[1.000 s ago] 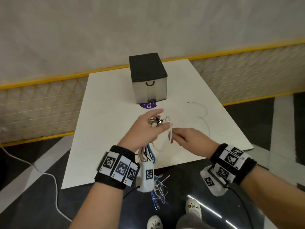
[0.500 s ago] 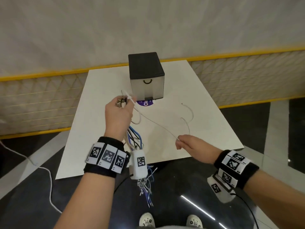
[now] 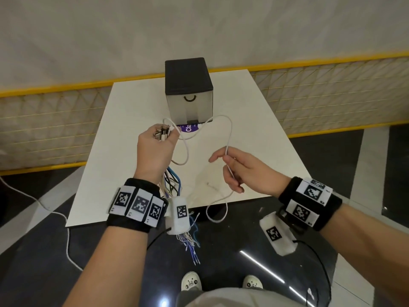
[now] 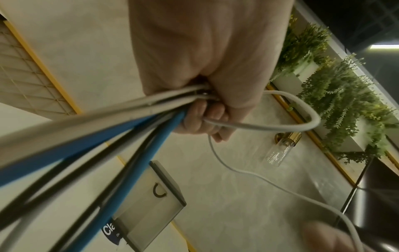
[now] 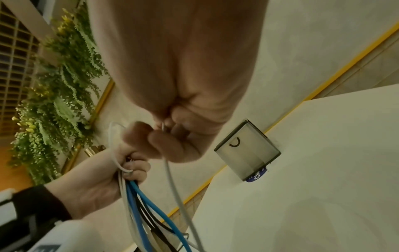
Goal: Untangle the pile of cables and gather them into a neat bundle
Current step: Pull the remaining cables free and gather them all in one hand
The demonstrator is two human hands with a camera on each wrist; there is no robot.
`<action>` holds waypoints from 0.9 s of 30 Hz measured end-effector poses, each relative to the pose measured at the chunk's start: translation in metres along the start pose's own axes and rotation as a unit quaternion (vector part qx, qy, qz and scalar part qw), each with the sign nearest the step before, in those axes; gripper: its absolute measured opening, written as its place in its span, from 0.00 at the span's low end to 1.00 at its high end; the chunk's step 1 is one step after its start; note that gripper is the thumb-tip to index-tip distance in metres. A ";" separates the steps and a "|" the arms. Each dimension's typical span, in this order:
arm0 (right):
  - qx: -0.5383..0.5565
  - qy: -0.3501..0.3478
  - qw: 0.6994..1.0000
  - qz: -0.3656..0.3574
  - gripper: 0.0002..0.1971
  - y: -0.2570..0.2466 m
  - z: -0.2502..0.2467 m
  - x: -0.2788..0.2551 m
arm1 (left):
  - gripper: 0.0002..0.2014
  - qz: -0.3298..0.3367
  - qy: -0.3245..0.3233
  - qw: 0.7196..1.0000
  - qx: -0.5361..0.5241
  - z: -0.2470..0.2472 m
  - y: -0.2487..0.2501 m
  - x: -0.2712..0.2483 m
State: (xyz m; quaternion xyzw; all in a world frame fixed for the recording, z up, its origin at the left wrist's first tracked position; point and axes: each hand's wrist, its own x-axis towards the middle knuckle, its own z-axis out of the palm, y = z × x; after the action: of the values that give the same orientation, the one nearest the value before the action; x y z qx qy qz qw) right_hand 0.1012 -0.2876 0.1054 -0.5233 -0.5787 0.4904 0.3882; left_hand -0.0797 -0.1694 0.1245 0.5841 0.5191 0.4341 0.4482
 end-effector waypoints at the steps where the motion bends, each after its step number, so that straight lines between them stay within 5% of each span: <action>1: 0.013 0.000 1.000 -0.007 0.16 -0.002 0.000 0.002 | 0.09 0.001 -0.021 1.000 -0.002 -0.001 0.002 -0.003; 7: -0.072 -0.021 0.997 0.009 0.16 -0.016 -0.001 0.024 | 0.08 0.015 -0.223 0.974 -0.016 0.007 0.011 -0.025; 12: -0.128 -0.059 0.988 0.064 0.18 0.005 0.008 0.035 | 0.04 0.049 -0.183 0.981 0.047 0.023 0.007 -0.025; 14: -0.130 -0.088 0.981 0.115 0.17 0.020 0.011 0.031 | 0.12 0.036 -0.212 0.972 0.096 0.020 0.004 -0.023; 17: -0.275 -0.198 0.917 0.211 0.17 0.043 0.012 0.015 | 0.33 0.008 -0.265 0.943 0.203 0.009 0.003 -0.019; 20: -0.417 -0.305 0.810 0.277 0.18 0.049 0.007 -0.005 | 0.40 0.009 -0.248 0.937 0.244 -0.001 0.005 -0.015; 22: -0.432 -0.320 0.785 0.307 0.17 0.043 0.000 -0.010 | 0.42 0.026 -0.246 0.930 0.272 -0.006 0.006 -0.012; 24: -0.406 -0.276 0.813 0.312 0.16 0.037 -0.011 -0.005 | 0.42 0.044 -0.247 0.925 0.285 -0.007 0.008 -0.013; 27: -0.363 -0.055 0.910 0.194 0.13 0.025 -0.024 0.013 | 0.31 0.085 -0.206 0.946 0.235 -0.001 0.010 -0.016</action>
State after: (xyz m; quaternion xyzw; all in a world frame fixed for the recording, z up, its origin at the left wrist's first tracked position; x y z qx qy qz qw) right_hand 0.1278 -0.2720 0.0854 -0.7022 -0.6241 0.3406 0.0362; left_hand -0.0799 -0.1862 0.1336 0.7914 0.4514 0.2067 0.3568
